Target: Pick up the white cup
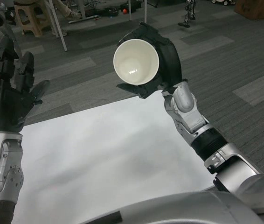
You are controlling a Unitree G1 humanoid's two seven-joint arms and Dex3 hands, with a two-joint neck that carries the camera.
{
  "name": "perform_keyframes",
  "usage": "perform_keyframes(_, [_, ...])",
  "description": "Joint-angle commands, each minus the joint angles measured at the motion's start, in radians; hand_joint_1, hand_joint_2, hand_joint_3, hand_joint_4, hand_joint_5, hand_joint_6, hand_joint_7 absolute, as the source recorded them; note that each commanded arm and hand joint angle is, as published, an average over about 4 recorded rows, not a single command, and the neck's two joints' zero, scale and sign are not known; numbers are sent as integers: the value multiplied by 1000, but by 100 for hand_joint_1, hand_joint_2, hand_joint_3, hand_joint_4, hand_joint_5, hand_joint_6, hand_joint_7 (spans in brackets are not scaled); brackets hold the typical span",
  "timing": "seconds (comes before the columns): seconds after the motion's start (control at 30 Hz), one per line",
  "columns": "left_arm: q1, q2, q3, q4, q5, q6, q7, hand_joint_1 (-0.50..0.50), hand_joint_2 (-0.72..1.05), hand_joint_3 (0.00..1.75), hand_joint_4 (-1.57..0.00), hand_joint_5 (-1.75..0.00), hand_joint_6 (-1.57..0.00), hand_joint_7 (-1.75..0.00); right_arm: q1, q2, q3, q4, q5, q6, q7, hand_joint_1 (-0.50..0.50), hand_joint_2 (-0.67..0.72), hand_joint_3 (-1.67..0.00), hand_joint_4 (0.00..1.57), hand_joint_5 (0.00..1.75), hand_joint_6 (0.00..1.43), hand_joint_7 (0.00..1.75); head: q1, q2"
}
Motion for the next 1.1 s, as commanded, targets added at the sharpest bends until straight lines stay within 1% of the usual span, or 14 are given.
perform_keyframes(0.03, [1, 6, 5, -2, 4, 2, -1, -50, 105, 9, 0, -10, 0, -7, 11, -7, -10, -20, 4, 4, -10, -8, -22, -111, 86, 165, 134, 105, -1, -3])
perform_keyframes(0.17, [1, 7, 5, -1, 4, 2, -1, -50, 105, 9, 0, -10, 0, -7, 13, -8, -10, -26, 4, 5, -10, -8, -22, -111, 86, 165, 133, 105, -4, -10])
perform_keyframes(0.3, [2, 6, 4, -2, 4, 2, -1, -50, 105, 9, 0, -10, 0, -7, 16, -13, -12, -41, 4, 6, -14, -8, -22, -111, 86, 165, 134, 98, -7, -13])
perform_keyframes(0.5, [3, 6, 5, -3, 4, 2, -1, -50, 105, 9, 0, -10, 0, -7, 21, -18, -16, -54, 5, 6, -15, -8, -22, -111, 86, 165, 131, 98, -17, -19])
perform_keyframes(0.57, [2, 6, 4, -3, 4, 2, -1, -50, 105, 9, 0, -10, 0, -7, 22, -18, -15, -55, 4, 7, -15, -8, -22, -111, 86, 165, 131, 101, -17, -19])
perform_keyframes(0.63, [1, 6, 3, -3, 4, 2, -1, -50, 105, 9, 0, -10, 0, -7, 22, -18, -15, -55, 4, 8, -15, -8, -22, -111, 86, 165, 132, 101, -16, -19])
perform_keyframes(0.7, [2, 6, 3, -3, 4, 2, -1, -50, 105, 9, 0, -10, 0, -7, 22, -18, -16, -55, 4, 8, -15, -8, -22, -111, 86, 165, 133, 98, -17, -19])
perform_keyframes(0.87, [2, 6, 3, -4, 5, 2, -1, -50, 105, 9, 0, -10, 0, -7, 22, -18, -16, -55, 5, 8, -15, -8, -22, -111, 86, 165, 133, 98, -17, -19])
perform_keyframes(0.93, [2, 6, 3, -5, 5, 2, -1, -50, 105, 9, 0, -10, 0, -7, 23, -19, -15, -56, 5, 8, -15, -8, -22, -111, 86, 165, 133, 101, -17, -19])
perform_keyframes(1.0, [3, 6, 3, -5, 5, 2, -1, -50, 105, 9, 0, -10, 0, -7, 24, -19, -15, -58, 5, 8, -15, -8, -22, -111, 86, 165, 131, 101, -14, -21])
perform_keyframes(1.1, [4, 6, 2, -5, 5, 2, -1, -50, 105, 9, 0, -10, 0, -7, 27, -20, -15, -61, 5, 8, -15, -8, -22, -111, 86, 165, 132, 98, -8, -20])
